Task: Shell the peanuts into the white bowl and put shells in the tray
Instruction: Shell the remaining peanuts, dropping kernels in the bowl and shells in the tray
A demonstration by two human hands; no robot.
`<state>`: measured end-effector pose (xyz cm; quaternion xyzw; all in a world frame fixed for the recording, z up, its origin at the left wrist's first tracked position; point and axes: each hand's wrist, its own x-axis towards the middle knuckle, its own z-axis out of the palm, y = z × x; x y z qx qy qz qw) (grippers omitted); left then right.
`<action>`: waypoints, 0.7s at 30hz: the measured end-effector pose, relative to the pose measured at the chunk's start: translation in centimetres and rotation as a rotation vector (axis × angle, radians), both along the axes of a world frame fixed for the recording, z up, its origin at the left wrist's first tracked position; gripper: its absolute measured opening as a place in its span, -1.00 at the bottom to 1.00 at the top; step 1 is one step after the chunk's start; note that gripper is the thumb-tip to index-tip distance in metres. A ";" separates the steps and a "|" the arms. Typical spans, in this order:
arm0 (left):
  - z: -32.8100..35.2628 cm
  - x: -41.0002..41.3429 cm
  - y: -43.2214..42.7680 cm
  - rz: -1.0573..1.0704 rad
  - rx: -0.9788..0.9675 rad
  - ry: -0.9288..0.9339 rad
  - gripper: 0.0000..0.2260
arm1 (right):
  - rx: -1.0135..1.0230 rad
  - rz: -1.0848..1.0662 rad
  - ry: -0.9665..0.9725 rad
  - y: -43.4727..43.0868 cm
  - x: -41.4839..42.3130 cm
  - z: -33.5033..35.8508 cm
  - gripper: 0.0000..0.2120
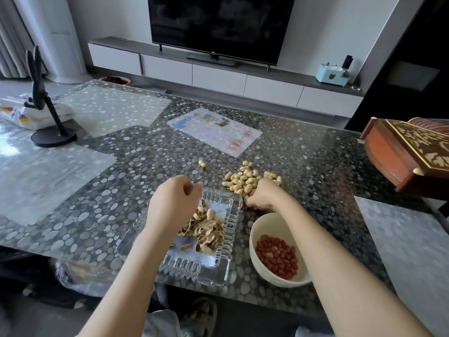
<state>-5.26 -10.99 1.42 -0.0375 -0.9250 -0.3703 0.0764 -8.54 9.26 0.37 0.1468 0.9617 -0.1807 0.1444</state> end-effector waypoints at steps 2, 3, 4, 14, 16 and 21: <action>0.3 0.3 0.4 -0.038 0.044 0.012 -0.64 | -0.113 -0.040 0.100 0.4 1.1 1.0 -0.73; 0.5 0.4 0.7 -0.069 0.065 0.011 -0.64 | -0.168 -0.035 0.147 0.5 1.9 1.7 -0.72; 0.6 0.6 0.9 -0.106 0.091 0.003 -0.64 | -0.224 -0.010 0.187 0.6 2.9 2.5 -0.68; 1.4 4.5 4.1 -0.614 0.429 -0.097 -0.78 | -0.376 0.206 0.329 0.0 14.0 6.2 -0.94; 1.7 5.0 4.5 -0.622 0.523 -0.206 -0.80 | -0.400 0.197 0.370 0.2 14.7 6.2 -0.95; 2.0 5.8 5.8 -0.553 1.016 -0.612 -0.90 | -0.672 0.075 0.618 1.0 15.6 5.1 -0.92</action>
